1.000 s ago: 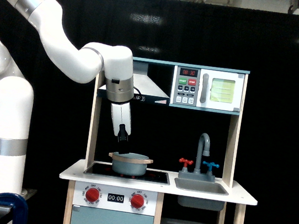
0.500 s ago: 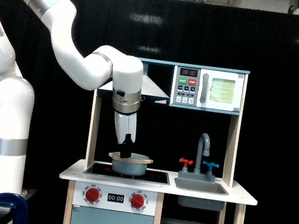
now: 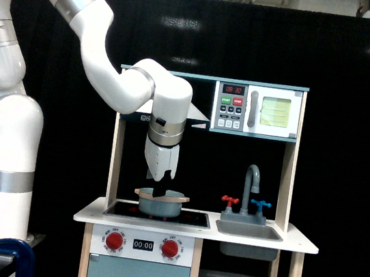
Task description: Put the bowl inside the kitchen cabinet
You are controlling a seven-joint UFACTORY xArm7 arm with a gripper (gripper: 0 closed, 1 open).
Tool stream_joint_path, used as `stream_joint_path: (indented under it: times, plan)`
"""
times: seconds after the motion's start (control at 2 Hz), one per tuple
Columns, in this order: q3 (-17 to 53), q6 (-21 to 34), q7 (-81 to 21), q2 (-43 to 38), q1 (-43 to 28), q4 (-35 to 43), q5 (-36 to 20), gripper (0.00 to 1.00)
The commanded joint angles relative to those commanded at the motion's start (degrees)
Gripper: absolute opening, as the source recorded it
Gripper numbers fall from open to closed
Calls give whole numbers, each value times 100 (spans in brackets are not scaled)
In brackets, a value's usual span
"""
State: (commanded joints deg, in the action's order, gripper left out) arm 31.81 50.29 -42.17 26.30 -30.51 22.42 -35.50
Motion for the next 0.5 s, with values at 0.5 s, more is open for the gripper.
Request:
stream_joint_path:
  times: [0.5]
  plan:
    - [-596,-1011,1447,628,395,-683,-503,100]
